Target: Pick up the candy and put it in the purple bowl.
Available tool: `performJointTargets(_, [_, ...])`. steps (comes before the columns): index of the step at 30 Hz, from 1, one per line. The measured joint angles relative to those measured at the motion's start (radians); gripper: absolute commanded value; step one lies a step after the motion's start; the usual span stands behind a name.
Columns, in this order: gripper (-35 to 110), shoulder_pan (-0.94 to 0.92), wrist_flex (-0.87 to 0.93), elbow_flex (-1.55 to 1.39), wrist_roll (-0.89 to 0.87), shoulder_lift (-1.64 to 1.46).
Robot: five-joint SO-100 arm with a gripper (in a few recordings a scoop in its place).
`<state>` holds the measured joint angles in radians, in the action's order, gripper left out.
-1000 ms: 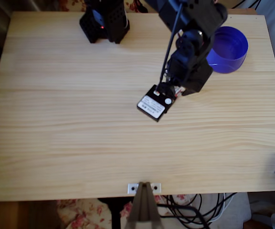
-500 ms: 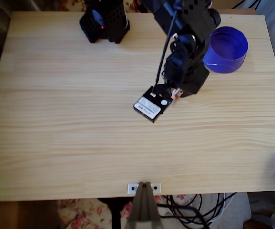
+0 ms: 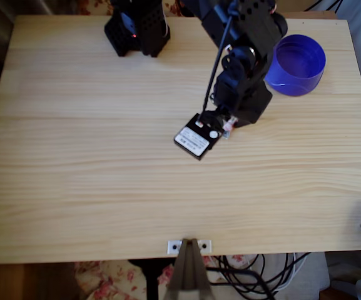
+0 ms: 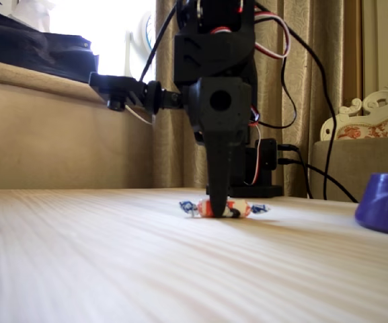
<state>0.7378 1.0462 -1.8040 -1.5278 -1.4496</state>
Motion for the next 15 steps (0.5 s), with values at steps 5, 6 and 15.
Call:
performJointTargets(5, [0,-0.021,0.02,-0.025,0.014,-0.112])
performJointTargets(6, [0,-0.026,0.021,-0.028,0.038,-0.14])
performJointTargets(15, [0,0.023,-0.009,-0.058,0.334,-0.373])
